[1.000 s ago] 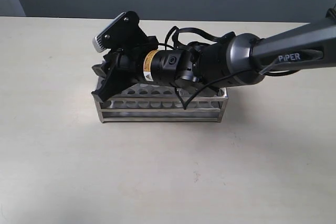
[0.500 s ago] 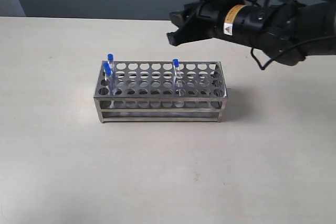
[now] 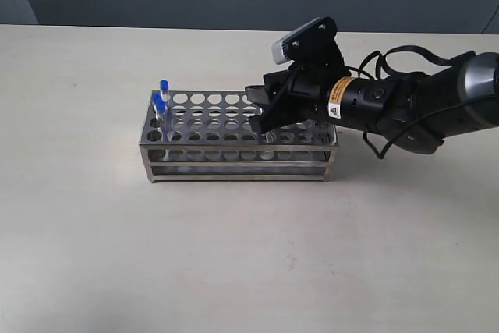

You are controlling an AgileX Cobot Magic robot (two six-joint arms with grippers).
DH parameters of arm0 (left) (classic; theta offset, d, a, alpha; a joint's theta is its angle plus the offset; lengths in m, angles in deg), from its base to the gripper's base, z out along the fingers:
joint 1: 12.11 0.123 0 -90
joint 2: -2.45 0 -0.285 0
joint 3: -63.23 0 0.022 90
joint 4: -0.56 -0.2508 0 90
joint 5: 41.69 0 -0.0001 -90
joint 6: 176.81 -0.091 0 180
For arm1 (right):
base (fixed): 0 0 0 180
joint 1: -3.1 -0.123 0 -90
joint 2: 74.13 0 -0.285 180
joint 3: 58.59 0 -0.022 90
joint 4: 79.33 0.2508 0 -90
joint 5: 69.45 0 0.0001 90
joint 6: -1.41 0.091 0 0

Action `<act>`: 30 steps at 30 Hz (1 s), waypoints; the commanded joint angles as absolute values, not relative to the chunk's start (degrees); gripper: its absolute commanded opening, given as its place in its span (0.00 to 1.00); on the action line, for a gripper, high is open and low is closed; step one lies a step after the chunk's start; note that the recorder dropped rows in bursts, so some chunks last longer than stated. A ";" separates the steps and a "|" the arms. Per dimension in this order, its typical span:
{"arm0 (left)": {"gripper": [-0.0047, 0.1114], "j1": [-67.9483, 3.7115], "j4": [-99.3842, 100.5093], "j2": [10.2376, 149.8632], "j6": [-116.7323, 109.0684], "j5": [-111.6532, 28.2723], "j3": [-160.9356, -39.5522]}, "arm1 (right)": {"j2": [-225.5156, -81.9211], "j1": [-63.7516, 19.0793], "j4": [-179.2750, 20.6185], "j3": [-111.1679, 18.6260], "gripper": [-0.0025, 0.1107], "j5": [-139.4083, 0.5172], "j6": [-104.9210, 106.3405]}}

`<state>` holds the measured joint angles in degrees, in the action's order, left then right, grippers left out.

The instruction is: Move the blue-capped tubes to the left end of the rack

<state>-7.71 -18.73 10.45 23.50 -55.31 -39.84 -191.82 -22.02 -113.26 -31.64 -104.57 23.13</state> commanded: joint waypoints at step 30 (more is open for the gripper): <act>0.04 -8.10 -18.54 10.24 23.64 -54.99 -39.65 | -178.28 -30.78 -115.17 -32.92 0.02 -107.32 25.58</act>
